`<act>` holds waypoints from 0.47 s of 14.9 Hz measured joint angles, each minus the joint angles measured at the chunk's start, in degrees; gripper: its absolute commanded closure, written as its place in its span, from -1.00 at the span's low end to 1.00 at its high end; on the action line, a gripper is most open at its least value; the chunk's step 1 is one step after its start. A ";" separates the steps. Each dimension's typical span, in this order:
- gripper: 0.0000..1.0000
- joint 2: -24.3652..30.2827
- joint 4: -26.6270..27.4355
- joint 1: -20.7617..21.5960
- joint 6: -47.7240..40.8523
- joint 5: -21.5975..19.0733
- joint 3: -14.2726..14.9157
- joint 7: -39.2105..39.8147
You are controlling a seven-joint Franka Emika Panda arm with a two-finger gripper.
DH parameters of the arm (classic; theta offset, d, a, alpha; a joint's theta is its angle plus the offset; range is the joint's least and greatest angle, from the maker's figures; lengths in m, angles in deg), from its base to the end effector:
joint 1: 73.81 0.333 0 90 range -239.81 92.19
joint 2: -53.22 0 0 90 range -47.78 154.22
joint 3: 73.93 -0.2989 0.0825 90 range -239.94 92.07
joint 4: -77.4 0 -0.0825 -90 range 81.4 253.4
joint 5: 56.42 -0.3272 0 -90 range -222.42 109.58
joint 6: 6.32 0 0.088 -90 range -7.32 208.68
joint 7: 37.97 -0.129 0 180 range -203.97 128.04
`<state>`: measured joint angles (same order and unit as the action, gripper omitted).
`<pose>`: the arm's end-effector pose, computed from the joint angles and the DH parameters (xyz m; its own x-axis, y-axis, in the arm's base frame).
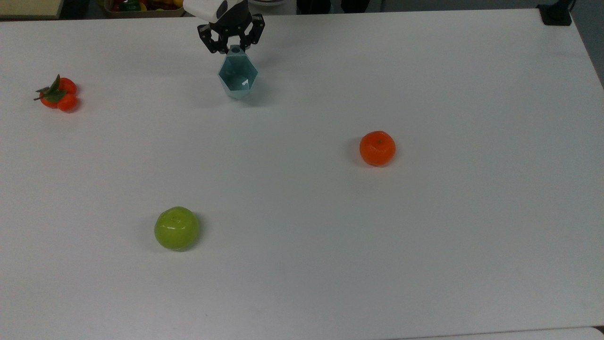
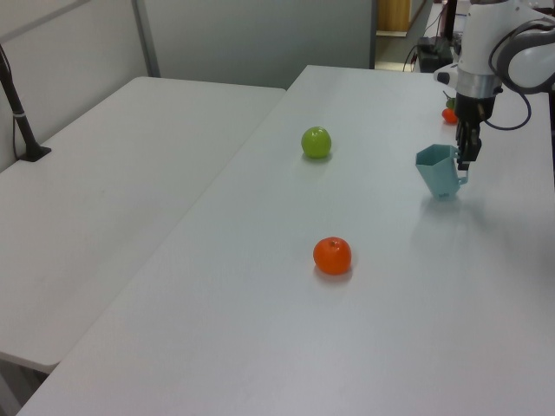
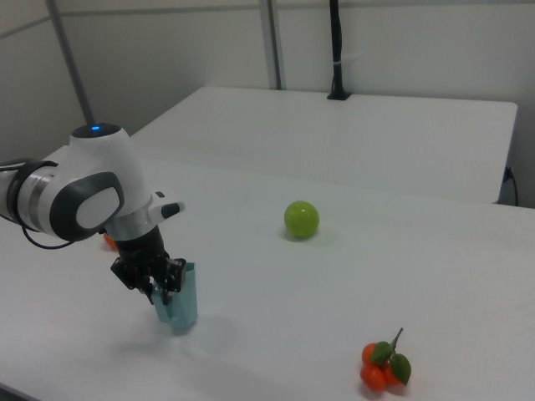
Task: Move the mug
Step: 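Lower the mug onto the table and open the gripper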
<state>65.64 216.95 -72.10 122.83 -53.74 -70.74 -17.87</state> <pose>0.4193 -0.0130 0.3850 0.9372 0.3479 0.0239 0.3469 -0.9372 0.0357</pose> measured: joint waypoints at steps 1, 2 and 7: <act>0.89 0.00 0.47 0.00 0.83 0.00 0.00 0.12; 0.89 0.00 0.94 0.00 2.14 -0.42 0.01 0.16; 0.41 0.00 2.07 -0.04 4.87 -1.89 0.12 0.76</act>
<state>65.65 219.02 -72.14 127.70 -55.64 -70.62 -17.11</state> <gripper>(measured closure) 0.731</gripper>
